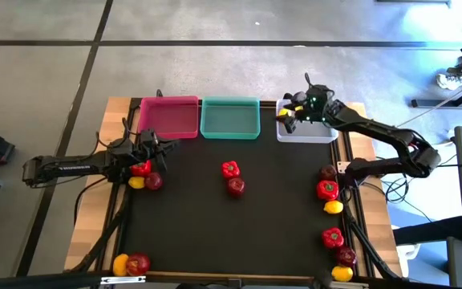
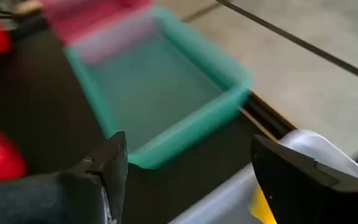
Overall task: Sort produce into baskets
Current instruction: Put the red bell pepper into the green bin
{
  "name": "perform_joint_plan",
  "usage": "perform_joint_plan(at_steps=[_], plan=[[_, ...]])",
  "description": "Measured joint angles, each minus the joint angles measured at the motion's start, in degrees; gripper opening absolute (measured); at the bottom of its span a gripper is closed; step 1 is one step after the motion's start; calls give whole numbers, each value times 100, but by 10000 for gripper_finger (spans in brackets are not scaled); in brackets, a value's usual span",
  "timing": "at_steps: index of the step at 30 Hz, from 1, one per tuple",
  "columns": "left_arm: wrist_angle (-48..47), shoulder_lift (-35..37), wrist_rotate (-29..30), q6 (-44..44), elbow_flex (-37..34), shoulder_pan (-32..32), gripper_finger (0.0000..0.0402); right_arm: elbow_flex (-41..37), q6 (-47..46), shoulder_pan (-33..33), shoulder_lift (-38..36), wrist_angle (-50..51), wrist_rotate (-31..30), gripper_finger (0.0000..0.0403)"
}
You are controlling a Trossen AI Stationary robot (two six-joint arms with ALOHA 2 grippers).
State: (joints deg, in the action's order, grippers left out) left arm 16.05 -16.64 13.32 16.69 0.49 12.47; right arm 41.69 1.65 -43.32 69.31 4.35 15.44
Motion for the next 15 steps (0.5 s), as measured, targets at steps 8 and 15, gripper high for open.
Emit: perform_joint_plan(at_steps=[8,15], plan=[[0,0,0,8,0,-3,11,0,10,1296,21,-369,16,271],[2,0,0,-10,0,-4,11,0,13,2149,31,-871,7,271]])
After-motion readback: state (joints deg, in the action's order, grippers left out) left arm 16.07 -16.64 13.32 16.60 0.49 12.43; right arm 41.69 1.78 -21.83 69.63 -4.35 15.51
